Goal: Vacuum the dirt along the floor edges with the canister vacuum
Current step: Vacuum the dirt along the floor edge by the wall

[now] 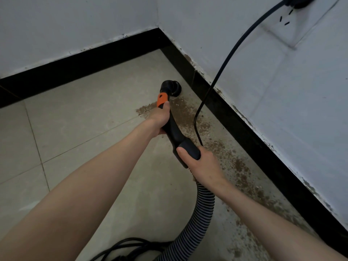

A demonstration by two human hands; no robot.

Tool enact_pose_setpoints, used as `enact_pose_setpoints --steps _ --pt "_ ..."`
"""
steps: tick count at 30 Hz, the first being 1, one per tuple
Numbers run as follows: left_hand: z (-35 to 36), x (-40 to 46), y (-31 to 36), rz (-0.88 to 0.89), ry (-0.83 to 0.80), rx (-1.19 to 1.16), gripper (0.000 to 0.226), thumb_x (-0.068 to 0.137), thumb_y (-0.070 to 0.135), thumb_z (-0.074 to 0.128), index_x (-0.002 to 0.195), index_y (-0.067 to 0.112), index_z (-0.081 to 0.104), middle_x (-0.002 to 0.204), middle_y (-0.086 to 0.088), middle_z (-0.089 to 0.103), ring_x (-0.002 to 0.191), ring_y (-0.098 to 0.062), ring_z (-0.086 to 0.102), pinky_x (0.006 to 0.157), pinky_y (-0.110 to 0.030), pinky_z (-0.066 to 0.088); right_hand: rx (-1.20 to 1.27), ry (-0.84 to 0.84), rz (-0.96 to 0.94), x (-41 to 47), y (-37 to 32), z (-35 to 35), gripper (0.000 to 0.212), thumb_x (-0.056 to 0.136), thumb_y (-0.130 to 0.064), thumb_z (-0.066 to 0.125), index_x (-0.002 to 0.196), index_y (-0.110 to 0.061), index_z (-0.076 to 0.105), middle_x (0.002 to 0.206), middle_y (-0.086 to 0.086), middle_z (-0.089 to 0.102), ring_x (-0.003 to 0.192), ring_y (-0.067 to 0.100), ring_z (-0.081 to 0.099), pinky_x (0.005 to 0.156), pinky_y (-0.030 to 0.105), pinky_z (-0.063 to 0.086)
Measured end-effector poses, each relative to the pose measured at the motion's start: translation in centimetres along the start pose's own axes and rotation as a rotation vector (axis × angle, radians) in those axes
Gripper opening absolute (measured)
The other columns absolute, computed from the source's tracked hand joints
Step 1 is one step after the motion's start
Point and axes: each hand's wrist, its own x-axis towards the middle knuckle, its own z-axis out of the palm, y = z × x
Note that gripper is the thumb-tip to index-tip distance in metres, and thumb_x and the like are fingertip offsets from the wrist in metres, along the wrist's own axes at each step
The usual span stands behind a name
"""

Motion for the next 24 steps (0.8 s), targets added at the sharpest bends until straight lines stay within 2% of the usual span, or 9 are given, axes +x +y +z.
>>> enact_pose_setpoints --steps 4,6,8,12,18,21,24 --pt "0.8 0.3 0.6 -0.005 -0.006 0.019 0.054 0.101 0.048 0.031 0.131 0.005 0.043 0.107 -0.014 0.056 0.096 -0.029 0.059 0.078 -0.041 0.053 0.017 0.005 0.020 0.4 0.1 -0.3 0.054 0.064 -0.078 0.051 0.076 -0.025 0.054 0.067 -0.002 0.060 0.055 0.012 0.059 0.046 0.021 0.038" --pt "1.1 0.5 0.9 -0.009 -0.014 0.016 0.054 0.101 0.048 0.031 0.132 0.004 0.042 0.109 -0.014 0.056 0.101 -0.031 0.059 0.082 -0.042 0.053 0.011 0.012 0.024 0.6 0.1 -0.4 0.056 0.063 -0.079 0.050 0.077 -0.025 0.054 0.068 -0.003 0.059 0.057 0.014 0.059 0.048 0.023 0.039" --pt "1.3 0.6 1.1 -0.008 -0.021 0.021 0.054 0.101 0.048 0.031 0.132 0.005 0.040 0.112 -0.015 0.057 0.101 -0.030 0.059 0.079 -0.041 0.051 0.012 0.014 0.030 0.7 0.2 -0.5 0.057 0.062 -0.081 0.048 0.078 -0.027 0.053 0.068 -0.003 0.059 0.058 0.015 0.061 0.049 0.024 0.040" --pt "1.8 1.0 1.4 0.002 -0.016 0.045 0.053 0.101 0.047 0.032 0.131 0.005 0.042 0.113 -0.015 0.057 0.099 -0.030 0.059 0.077 -0.040 0.051 0.011 0.028 0.037 0.9 0.1 -0.5 0.056 0.061 -0.083 0.046 0.076 -0.029 0.052 0.067 -0.006 0.057 0.057 0.010 0.057 0.046 0.018 0.037" --pt "2.1 1.3 1.6 0.004 -0.011 0.066 0.051 0.101 0.047 0.032 0.126 0.004 0.044 0.107 -0.014 0.057 0.096 -0.029 0.059 0.075 -0.040 0.051 0.030 0.041 0.039 1.2 0.2 -0.4 0.063 0.055 -0.085 0.045 0.079 -0.027 0.055 0.068 -0.005 0.059 0.058 0.012 0.059 0.049 0.023 0.039" --pt "2.2 0.9 1.6 0.012 -0.019 0.045 0.052 0.102 0.046 0.032 0.129 0.004 0.044 0.107 -0.013 0.056 0.097 -0.030 0.058 0.076 -0.040 0.050 0.031 0.042 0.022 1.2 0.1 -0.5 0.061 0.056 -0.084 0.045 0.079 -0.029 0.054 0.069 -0.006 0.059 0.057 0.010 0.059 0.045 0.018 0.038" --pt "1.4 0.2 1.5 0.036 -0.006 -0.008 0.052 0.101 0.047 0.034 0.131 0.005 0.043 0.108 -0.013 0.057 0.094 -0.028 0.058 0.068 -0.037 0.050 0.005 0.040 -0.024 0.9 -0.2 -0.7 0.056 0.060 -0.083 0.046 0.080 -0.031 0.052 0.070 -0.008 0.060 0.059 0.006 0.058 0.043 0.011 0.034"
